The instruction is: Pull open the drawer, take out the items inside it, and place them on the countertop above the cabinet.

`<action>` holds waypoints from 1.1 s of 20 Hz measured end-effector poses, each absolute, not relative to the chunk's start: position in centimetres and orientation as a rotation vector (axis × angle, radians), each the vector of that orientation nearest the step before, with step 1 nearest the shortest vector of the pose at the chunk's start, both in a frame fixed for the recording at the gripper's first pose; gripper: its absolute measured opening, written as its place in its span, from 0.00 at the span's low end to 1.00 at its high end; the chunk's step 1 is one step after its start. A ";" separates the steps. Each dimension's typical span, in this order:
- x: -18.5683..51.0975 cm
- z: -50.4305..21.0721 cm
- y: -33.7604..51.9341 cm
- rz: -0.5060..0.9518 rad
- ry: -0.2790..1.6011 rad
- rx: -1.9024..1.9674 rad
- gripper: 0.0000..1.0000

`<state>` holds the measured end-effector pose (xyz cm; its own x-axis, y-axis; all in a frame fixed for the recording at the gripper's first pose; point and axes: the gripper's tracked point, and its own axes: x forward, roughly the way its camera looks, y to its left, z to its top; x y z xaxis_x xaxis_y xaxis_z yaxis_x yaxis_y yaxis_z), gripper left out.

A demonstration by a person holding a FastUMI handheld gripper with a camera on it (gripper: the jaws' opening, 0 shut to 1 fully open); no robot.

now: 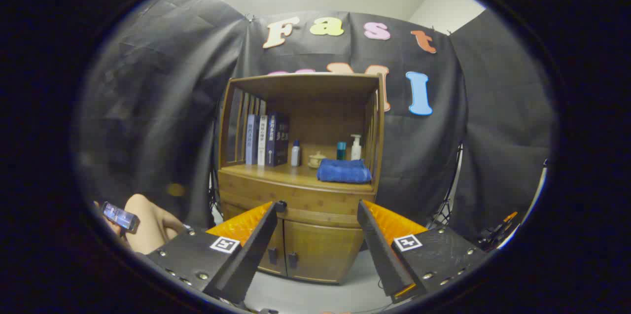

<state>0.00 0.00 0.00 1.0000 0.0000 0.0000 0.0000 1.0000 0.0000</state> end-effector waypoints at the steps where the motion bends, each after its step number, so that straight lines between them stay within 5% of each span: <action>1: -0.3 -0.6 -0.1 -0.002 0.013 0.004 0.98; 22: -2.4 -2.4 -0.1 -0.019 0.007 -0.018 0.98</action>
<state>-2.37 -0.07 -2.37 0.9998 -0.0193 -0.0065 0.0191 0.9997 -0.0176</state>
